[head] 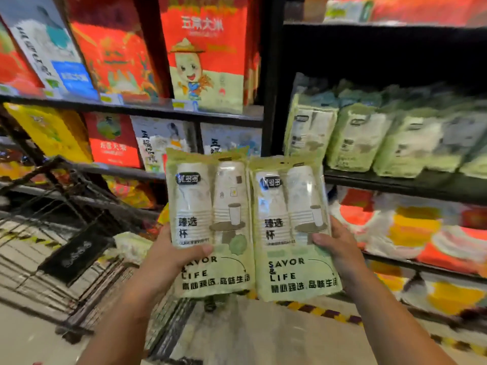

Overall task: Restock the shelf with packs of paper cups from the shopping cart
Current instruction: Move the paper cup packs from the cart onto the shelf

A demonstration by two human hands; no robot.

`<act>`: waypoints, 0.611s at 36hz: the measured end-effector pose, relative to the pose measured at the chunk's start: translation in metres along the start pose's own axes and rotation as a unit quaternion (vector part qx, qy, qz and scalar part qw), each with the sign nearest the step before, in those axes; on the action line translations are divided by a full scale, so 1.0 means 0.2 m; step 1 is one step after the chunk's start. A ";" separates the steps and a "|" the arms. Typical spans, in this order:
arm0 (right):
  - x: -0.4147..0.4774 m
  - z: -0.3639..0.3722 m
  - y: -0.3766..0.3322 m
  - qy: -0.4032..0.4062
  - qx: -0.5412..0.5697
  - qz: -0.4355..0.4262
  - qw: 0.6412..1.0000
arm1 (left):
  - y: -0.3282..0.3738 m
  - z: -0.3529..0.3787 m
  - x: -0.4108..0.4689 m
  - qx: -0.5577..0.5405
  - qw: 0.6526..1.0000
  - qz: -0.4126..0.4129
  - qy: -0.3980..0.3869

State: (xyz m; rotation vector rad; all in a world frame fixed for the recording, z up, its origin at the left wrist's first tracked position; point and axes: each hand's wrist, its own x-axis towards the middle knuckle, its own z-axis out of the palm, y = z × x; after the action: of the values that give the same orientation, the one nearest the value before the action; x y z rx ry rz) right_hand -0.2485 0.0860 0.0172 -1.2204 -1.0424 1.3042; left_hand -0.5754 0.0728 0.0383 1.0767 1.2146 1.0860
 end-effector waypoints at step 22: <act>-0.59 -2.09 -0.30 0.167 0.000 -0.013 0.986 | -0.11 2.30 0.22 0.033 0.978 -0.014 -0.205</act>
State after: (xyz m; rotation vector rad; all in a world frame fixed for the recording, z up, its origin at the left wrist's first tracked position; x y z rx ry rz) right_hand 0.1689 -0.0457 0.0428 -1.3645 -0.8138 1.0334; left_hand -0.1134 0.0954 0.0330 1.2579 0.9363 0.7564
